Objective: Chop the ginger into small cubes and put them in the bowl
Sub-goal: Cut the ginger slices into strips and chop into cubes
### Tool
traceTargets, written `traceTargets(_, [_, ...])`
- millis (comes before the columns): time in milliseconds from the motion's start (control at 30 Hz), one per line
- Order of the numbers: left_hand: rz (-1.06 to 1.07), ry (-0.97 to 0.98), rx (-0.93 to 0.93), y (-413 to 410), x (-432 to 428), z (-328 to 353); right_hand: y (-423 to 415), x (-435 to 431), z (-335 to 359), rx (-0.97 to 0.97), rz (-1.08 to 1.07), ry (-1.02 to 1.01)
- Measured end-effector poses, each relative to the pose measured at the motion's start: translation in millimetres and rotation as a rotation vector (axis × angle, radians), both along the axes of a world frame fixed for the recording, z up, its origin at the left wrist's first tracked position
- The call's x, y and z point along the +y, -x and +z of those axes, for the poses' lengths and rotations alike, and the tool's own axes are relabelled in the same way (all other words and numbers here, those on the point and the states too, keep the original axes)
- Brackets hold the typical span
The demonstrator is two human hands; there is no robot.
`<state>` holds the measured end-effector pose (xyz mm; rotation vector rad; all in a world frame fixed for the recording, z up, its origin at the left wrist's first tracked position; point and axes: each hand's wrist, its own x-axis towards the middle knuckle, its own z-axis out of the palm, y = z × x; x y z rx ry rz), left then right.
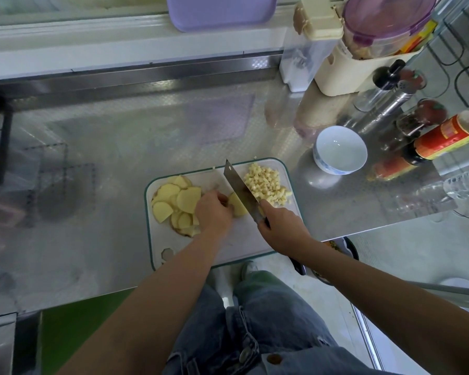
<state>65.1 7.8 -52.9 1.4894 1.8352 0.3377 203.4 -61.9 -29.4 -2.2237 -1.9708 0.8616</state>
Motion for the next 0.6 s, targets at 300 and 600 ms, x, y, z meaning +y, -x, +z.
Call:
traceTargets(300, [0.012,-0.025,-0.012,-1.2,-1.2,3.1,6.5,6.2,-10.5,0.018,-0.007,0.031])
traceTargets(600, [-0.012,-0.007,-0.007,1.8,0.6,1.7,14.6,9.2,-21.5,0.040,-0.063,-0.002])
